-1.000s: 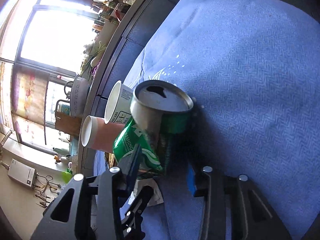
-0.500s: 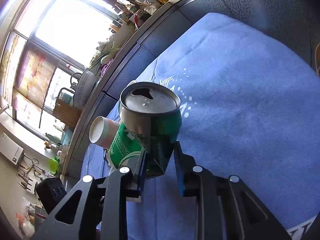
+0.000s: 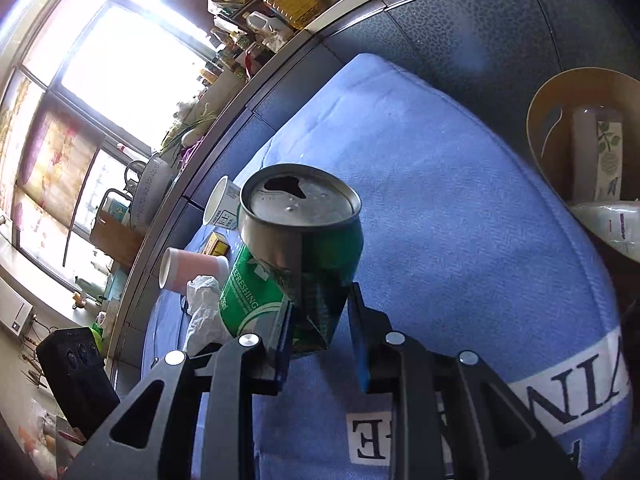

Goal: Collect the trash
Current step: 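Grasp the crumpled white tissue with the left tool while the right tool holds the can, then carry the tissue and soda can in both tools to the beige bin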

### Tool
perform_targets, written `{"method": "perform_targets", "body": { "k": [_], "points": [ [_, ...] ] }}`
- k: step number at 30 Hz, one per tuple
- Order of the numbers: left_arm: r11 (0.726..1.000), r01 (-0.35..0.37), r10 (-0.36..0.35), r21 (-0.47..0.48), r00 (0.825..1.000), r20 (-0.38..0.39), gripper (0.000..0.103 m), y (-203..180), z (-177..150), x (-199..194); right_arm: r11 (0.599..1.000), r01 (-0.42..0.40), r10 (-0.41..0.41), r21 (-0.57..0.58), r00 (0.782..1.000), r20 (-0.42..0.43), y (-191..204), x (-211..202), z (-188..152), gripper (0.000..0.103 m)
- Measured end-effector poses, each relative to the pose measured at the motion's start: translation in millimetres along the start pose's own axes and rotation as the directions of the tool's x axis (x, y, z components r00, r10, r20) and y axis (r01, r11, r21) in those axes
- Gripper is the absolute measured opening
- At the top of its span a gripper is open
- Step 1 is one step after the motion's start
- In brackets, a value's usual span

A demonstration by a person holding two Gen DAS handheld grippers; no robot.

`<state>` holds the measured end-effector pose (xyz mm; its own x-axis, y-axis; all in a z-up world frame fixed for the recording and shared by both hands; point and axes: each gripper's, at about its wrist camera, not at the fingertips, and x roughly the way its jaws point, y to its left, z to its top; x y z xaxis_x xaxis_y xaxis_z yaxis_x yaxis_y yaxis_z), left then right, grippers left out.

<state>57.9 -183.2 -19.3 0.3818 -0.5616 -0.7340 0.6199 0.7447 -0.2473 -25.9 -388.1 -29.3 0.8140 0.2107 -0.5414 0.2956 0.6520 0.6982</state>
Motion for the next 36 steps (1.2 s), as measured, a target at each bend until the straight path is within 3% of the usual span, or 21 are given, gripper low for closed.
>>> {"method": "perform_targets", "body": {
  "k": [9,15,22,24,26,31,34,36],
  "points": [
    [0.999,0.018,-0.018,0.05,1.0,0.015,0.006,-17.8,7.7,-7.6,1.0,-0.003,0.003,0.012,0.999,0.041,-11.7,-16.8,0.7,0.026],
    [0.991,0.06,-0.063,0.116,0.998,0.016,0.006,-56.9,26.7,2.7,0.999,0.028,-0.032,0.036,0.993,0.111,-35.3,-44.5,7.1,0.026],
    [0.964,0.13,-0.128,0.232,0.991,-0.023,0.006,-129.7,51.5,35.6,0.983,0.115,-0.148,0.14,0.957,0.249,-97.5,-98.2,19.6,0.026],
    [0.953,0.157,-0.151,0.259,0.988,-0.042,0.006,-151.9,59.0,46.6,0.973,0.166,-0.208,0.163,0.933,0.292,-115.2,-114.3,23.6,0.026],
    [0.94,0.184,-0.174,0.288,0.983,-0.061,0.006,-175.8,65.5,58.7,0.956,0.239,-0.285,0.17,0.895,0.343,-129.1,-131.7,28.7,0.026],
    [0.91,0.22,-0.196,0.352,0.975,-0.103,0.006,-227.8,76.5,93.4,0.876,0.455,-0.475,0.157,0.762,0.44,-150.1,-157.7,39.7,0.026],
    [0.898,0.228,-0.187,0.377,0.972,-0.142,0.006,-249.0,78.5,120.2,0.827,0.544,-0.544,0.146,0.707,0.452,-161.4,-155.9,43.3,0.026],
    [0.893,0.226,-0.169,0.389,0.97,-0.176,0.006,-258.8,76.6,138.3,0.799,0.586,-0.576,0.135,0.682,0.45,-168.5,-150.0,44.1,0.026]
  ]
}}
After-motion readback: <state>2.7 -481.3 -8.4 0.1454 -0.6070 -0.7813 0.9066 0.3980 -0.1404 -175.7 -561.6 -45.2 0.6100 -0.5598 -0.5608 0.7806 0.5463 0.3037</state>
